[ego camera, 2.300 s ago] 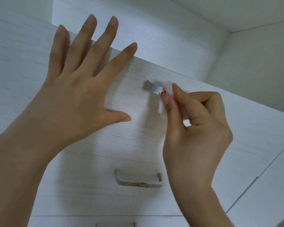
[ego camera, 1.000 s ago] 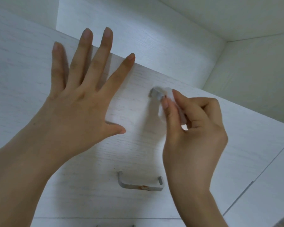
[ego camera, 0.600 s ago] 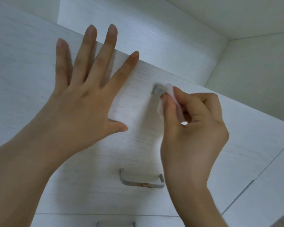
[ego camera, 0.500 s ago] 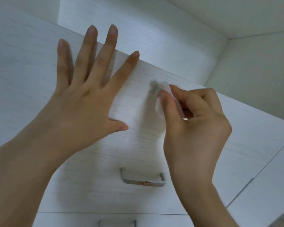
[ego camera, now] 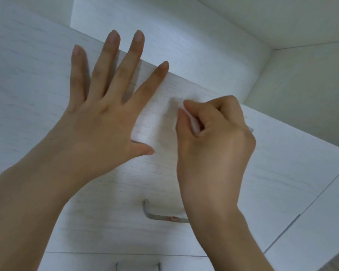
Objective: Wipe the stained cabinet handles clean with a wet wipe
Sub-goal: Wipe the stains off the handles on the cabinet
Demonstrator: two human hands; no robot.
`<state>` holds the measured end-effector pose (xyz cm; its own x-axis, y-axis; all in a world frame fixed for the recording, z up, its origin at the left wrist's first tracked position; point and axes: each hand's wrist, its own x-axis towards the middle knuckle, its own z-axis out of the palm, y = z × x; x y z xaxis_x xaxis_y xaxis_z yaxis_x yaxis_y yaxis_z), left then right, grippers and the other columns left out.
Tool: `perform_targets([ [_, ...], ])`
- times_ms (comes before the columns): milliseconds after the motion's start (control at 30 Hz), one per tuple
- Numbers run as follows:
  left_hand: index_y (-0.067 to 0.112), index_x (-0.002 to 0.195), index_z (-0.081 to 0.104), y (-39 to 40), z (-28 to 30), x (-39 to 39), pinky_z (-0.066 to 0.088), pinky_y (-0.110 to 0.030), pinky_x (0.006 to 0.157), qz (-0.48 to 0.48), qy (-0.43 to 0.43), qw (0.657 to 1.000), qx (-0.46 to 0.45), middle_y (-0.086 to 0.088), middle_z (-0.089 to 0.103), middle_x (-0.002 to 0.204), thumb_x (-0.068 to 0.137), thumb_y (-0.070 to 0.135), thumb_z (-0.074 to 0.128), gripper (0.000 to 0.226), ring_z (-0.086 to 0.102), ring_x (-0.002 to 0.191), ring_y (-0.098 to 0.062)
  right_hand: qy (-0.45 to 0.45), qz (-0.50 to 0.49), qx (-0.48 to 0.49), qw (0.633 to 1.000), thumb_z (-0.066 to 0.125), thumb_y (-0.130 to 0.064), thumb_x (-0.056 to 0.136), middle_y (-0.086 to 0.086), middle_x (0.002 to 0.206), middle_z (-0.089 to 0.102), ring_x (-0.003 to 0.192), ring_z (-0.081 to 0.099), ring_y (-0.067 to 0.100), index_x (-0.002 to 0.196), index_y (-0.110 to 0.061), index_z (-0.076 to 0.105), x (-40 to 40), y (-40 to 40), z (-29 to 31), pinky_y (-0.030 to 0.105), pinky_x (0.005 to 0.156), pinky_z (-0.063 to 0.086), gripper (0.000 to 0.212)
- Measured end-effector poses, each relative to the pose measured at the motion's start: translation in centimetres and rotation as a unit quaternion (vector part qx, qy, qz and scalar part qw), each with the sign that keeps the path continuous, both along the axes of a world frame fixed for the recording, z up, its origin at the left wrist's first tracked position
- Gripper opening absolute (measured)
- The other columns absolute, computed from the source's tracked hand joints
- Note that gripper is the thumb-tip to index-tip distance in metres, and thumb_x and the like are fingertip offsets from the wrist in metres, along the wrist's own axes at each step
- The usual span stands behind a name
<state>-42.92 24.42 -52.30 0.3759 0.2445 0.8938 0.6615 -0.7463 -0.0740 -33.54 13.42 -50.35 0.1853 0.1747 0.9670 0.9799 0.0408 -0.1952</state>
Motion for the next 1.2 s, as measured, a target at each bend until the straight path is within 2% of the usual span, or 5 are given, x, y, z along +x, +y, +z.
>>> perform_targets([
  [233, 0.023, 0.154, 0.013, -0.1, 0.1, -0.4, -0.011, -0.055, 0.109, -0.009, 0.006, 1.0, -0.01, -0.015, -0.001, 0.16, 0.047, 0.065, 0.068, 0.127, -0.005, 0.145, -0.037, 0.089, 0.074, 0.002, 0.993, 0.065, -0.016, 0.083, -0.005, 0.083, 0.057, 0.072, 0.053, -0.001, 0.091, -0.022, 0.072, -0.1, -1.8, -1.6, 0.001, 0.067, 0.038, 0.012],
  [567, 0.025, 0.154, 0.011, 0.1, 0.2, -0.3, -0.018, -0.047, 0.109, -0.016, 0.004, 1.0, -0.023, -0.014, -0.003, 0.159, 0.047, 0.068, 0.064, 0.126, -0.007, 0.145, -0.035, 0.161, 0.091, 0.073, 0.98, 0.076, -0.014, 0.076, -0.004, 0.075, 0.063, 0.069, 0.058, -0.004, 0.081, -0.019, 0.075, -0.2, 0.2, -1.2, -0.001, 0.063, 0.039, 0.007],
  [867, 0.023, 0.154, 0.011, 0.1, 0.2, -0.3, -0.011, -0.055, 0.109, -0.014, 0.013, 1.0, -0.012, -0.016, -0.002, 0.159, 0.052, 0.074, 0.051, 0.121, -0.005, 0.144, -0.038, 0.294, 0.13, 0.17, 0.932, 0.076, -0.02, 0.076, -0.008, 0.066, 0.069, 0.063, 0.062, 0.001, 0.072, -0.024, 0.069, 2.7, -2.6, -0.4, 0.01, 0.062, 0.046, 0.009],
  [1067, 0.026, 0.154, 0.009, 0.0, 0.3, -0.3, -0.023, -0.04, 0.11, -0.023, 0.012, 0.999, -0.027, -0.014, -0.004, 0.159, 0.054, 0.074, 0.043, 0.117, -0.008, 0.144, -0.035, 0.216, 0.193, 0.084, 0.953, 0.072, -0.013, 0.081, -0.007, 0.07, 0.061, 0.065, 0.06, 0.0, 0.084, -0.027, 0.07, 1.8, -2.2, 0.7, 0.008, 0.062, 0.045, 0.014],
  [1200, 0.026, 0.154, 0.009, 0.1, 0.3, -0.3, -0.024, -0.039, 0.11, -0.021, 0.011, 0.999, -0.025, -0.013, -0.005, 0.159, 0.049, 0.076, 0.056, 0.125, -0.009, 0.145, -0.034, 0.119, 0.088, 0.034, 0.988, 0.069, -0.019, 0.084, -0.011, 0.082, 0.056, 0.075, 0.056, -0.004, 0.093, -0.028, 0.072, 1.6, -1.8, 0.7, 0.004, 0.069, 0.041, 0.013],
])
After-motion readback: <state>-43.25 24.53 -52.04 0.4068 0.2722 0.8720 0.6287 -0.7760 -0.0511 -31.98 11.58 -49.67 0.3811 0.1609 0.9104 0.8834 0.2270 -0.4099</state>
